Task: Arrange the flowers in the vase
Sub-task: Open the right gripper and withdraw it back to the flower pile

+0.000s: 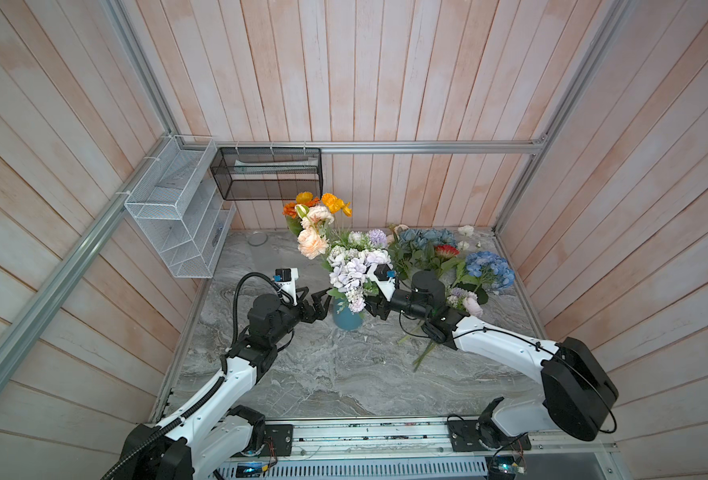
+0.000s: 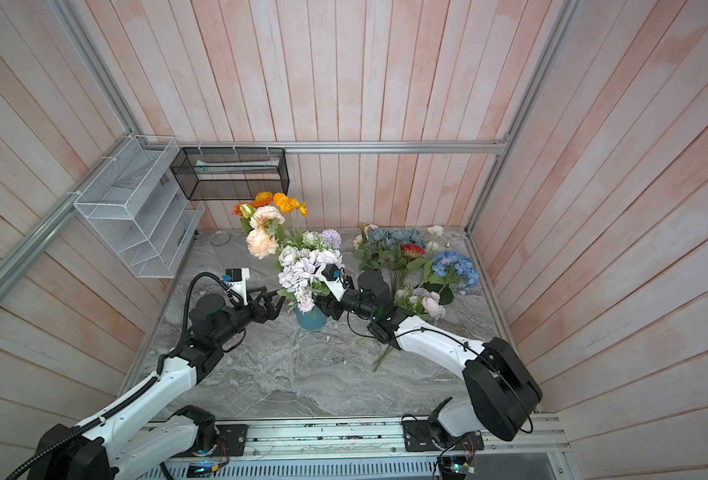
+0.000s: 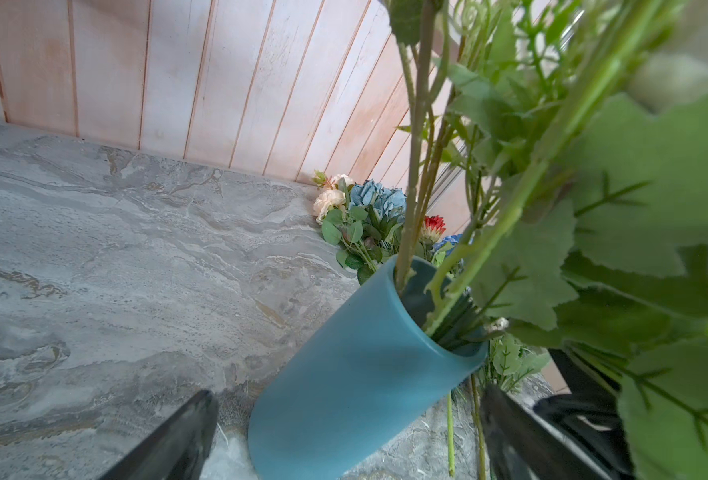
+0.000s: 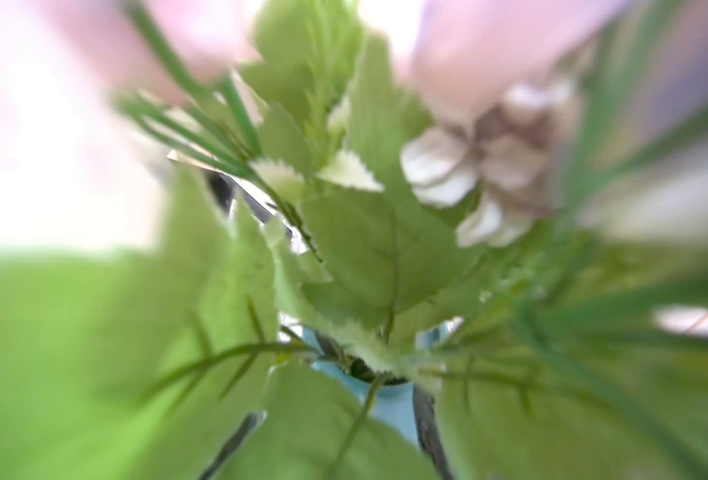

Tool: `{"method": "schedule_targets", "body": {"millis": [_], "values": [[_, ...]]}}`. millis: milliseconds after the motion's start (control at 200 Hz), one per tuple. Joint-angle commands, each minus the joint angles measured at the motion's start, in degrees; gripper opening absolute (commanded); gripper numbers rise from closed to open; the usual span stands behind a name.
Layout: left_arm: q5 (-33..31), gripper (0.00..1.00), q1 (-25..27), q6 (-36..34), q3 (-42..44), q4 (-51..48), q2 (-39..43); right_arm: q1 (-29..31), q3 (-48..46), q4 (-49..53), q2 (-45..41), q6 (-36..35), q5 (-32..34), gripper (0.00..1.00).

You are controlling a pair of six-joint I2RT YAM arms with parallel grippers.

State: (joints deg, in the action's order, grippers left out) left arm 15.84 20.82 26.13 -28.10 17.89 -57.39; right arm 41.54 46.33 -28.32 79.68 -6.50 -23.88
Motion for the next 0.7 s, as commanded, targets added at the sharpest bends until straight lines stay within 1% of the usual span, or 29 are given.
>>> {"method": "schedule_targets", "body": {"millis": [0,75,165,295,470,560,695], "values": [[0.5,1.00,1.5,-1.3,1.4,1.6,0.4,0.3,-2.1,-1.4,-3.9,-2.5,-3.6,0.58],[-1.7,1.00,3.4,-3.8,1.6,1.8,0.1,0.3,-3.4,-4.4,-5.4,-1.7,-4.8,0.58],[-5.6,1.00,5.5,-5.6,2.1,2.7,-0.2,0.3,-3.8,-8.1,-5.0,-1.9,-5.8,0.58],[-7.7,1.00,6.1,-5.8,3.3,6.3,-0.7,0.9,-0.4,-8.1,-2.2,-1.9,-8.3,0.57],[-12.9,1.00,6.2,-5.0,4.1,5.8,-0.1,4.0,1.0,-10.2,-0.3,-0.6,-10.7,0.57],[-17.0,1.00,6.3,-4.6,4.3,4.6,1.0,5.4,0.6,-9.8,-0.3,0.2,-10.7,0.57],[-22.6,1.00,5.9,-4.0,3.0,2.8,1.3,5.7,-0.6,-6.9,-2.9,1.0,-7.8,0.57]]}}
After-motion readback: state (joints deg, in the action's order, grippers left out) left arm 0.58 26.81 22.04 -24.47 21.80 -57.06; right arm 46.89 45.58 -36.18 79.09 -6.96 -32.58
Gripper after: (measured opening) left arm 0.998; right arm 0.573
